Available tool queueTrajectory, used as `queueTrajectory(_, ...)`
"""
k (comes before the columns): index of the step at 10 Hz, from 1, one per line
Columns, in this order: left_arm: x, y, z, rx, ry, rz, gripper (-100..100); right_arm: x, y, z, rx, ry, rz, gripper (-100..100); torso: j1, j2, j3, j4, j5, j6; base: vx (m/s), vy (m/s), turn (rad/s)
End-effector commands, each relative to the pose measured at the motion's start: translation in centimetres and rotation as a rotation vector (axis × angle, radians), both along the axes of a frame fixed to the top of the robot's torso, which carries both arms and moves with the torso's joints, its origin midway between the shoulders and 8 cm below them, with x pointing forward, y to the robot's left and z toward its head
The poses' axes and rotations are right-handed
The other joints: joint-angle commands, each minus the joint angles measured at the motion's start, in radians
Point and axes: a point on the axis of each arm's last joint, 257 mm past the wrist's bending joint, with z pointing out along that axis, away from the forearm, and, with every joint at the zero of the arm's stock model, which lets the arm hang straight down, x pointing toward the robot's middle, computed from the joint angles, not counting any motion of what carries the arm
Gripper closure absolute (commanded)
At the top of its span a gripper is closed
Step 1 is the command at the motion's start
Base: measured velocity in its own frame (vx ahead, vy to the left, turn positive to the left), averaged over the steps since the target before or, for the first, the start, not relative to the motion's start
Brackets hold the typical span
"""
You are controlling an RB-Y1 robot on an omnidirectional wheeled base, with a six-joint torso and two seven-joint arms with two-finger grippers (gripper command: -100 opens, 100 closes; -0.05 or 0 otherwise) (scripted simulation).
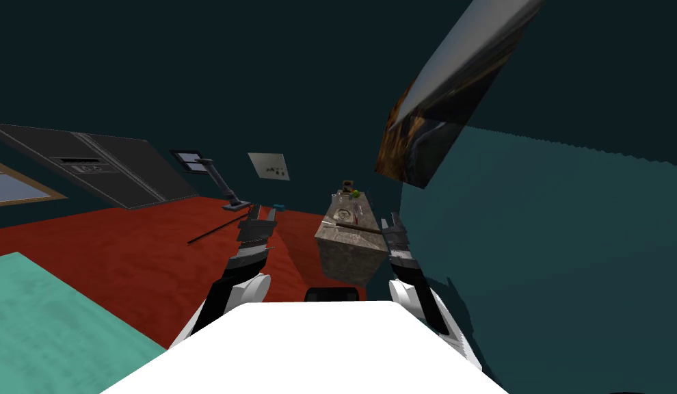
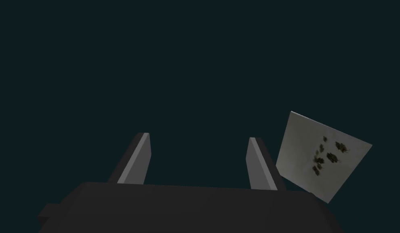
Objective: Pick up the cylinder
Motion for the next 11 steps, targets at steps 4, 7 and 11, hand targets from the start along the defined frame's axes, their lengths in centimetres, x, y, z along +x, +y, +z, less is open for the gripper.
queueTrajectory(4,0.0,0.0,0.0,0.0,0.0,0.0,0,0.8,-0.1,-3.7,-0.171,0.099,0.014,-100,0.001,0.0,0.0,0.0,0.0,0.0,-0.097,0.065,0.026)
queueTrajectory(7,0.0,0.0,0.0,0.0,0.0,0.0,0,1.1,-0.5,-6.6,-0.304,0.169,0.024,-100,0.002,0.002,0.001,0.001,0.001,0.0,-0.11,0.072,0.05)
queueTrajectory(11,0.0,0.0,0.0,0.0,0.0,0.0,0,1.3,-1.4,-9.8,-0.45,0.243,0.03,-100,0.001,-0.002,-0.001,0.0,0.0,0.0,-0.062,0.062,0.052)
